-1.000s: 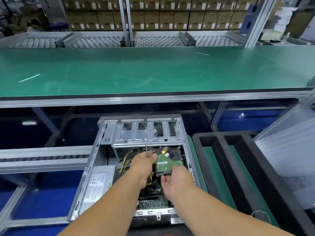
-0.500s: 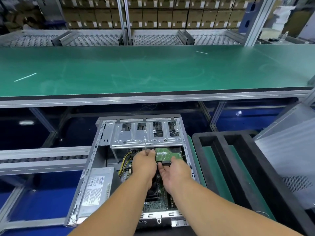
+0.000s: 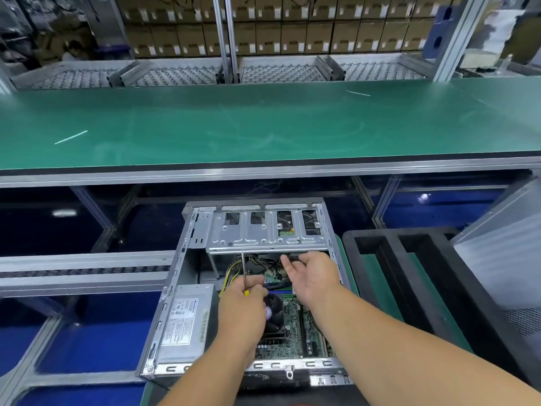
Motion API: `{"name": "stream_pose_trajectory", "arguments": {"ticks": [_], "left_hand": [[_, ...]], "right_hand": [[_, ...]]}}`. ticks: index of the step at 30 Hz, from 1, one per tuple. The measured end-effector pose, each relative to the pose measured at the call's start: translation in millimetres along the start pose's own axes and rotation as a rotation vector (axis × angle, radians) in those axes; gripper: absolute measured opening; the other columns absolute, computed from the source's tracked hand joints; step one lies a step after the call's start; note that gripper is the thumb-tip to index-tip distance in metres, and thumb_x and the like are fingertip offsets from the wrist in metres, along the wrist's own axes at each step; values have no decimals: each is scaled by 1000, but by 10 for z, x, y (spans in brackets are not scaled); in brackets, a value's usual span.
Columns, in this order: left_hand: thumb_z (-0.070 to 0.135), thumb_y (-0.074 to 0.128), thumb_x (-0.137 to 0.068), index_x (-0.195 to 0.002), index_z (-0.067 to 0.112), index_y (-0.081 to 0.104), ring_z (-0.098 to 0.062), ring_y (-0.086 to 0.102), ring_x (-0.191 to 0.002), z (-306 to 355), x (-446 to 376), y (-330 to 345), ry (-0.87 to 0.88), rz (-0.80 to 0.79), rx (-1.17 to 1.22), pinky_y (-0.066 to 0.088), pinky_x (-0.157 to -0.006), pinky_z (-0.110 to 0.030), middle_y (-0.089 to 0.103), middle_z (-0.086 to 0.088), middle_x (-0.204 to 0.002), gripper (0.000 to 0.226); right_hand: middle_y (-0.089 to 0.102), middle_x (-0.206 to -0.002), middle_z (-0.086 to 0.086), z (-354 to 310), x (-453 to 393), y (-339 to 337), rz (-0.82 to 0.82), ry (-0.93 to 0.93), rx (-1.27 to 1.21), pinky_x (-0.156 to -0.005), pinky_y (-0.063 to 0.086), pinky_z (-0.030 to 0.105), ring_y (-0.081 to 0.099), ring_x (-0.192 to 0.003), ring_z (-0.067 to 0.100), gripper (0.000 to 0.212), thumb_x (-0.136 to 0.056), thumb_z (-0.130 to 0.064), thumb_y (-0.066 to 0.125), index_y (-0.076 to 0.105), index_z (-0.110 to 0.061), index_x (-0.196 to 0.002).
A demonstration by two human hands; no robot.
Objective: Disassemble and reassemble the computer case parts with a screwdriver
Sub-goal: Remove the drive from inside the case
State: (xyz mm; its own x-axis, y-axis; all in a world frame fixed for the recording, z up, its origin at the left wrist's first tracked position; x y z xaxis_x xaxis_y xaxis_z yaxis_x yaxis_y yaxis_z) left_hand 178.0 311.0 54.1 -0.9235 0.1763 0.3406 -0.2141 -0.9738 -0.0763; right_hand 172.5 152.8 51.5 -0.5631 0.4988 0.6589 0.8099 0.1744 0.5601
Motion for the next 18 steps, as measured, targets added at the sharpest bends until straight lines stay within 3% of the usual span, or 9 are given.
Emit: {"name": "stream_pose_trajectory", "arguments": {"ticks": [2, 5, 8, 10, 14, 18], "left_hand": [[12, 60, -90, -91, 33, 73, -15, 62, -73, 26, 34, -20, 25, 4, -13, 45, -64, -28, 72, 1, -85, 25], [9, 58, -91, -90, 32, 72, -15, 63, -71, 38, 60, -27, 47, 9, -26, 48, -61, -27, 73, 0, -89, 27], [9, 57, -92, -90, 31, 71, -11, 62, -64, 45, 56, -20, 54, 20, -51, 48, -56, -24, 74, 2, -87, 26], [10, 57, -92, -90, 30, 71, -7, 60, -56, 41, 48, -20, 48, 29, -60, 47, -50, -22, 74, 3, -84, 25], [10, 55, -93, -90, 29, 70, -2, 57, -45, 34, 49, -14, 38, 15, -73, 46, -42, -17, 72, 9, -69, 25], [12, 54, -94, -88, 31, 69, -1, 57, -43, 41, 62, -4, 45, 8, -98, 45, -41, -17, 70, 14, -66, 25]], "right_hand": [[31, -152, 28, -9, 4, 32, -12, 14, 16, -76, 60, 41, 39, -139, 45, 30, -99, 13, 42, 50, -3, -123], [36, -142, 24, -8, -21, 40, 15, 19, 59, -72, 61, 39, 44, -132, 44, 24, -99, 11, 44, 51, -4, -116], [36, -134, 21, 12, -70, 1, 17, -5, 51, -69, 61, 40, 41, -137, 44, 44, -96, 16, 42, 48, 0, -136], [37, -141, 22, 19, -67, -19, 22, -15, 65, -68, 61, 41, 43, -135, 41, 53, -97, 15, 43, 41, 0, -148], [38, -149, 25, 20, -41, -24, 31, -26, 111, -68, 62, 38, 50, -107, 35, 46, -101, 9, 47, 43, 1, -146], [41, -146, 27, 25, -69, -42, 27, -45, 133, -73, 63, 39, 53, -83, 30, 39, -101, 8, 47, 48, 5, -140]]}}
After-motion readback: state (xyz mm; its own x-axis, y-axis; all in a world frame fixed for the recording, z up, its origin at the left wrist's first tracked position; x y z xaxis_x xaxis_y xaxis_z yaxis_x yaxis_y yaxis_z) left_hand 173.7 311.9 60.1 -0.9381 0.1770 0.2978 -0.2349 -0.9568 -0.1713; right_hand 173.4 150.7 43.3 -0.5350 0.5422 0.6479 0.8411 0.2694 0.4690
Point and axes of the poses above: each hand's wrist, its own x-axis away from the middle knuckle, its own y-axis out of the palm, z = x × y, the point moved 2 cm from there along -x, towards the middle knuckle
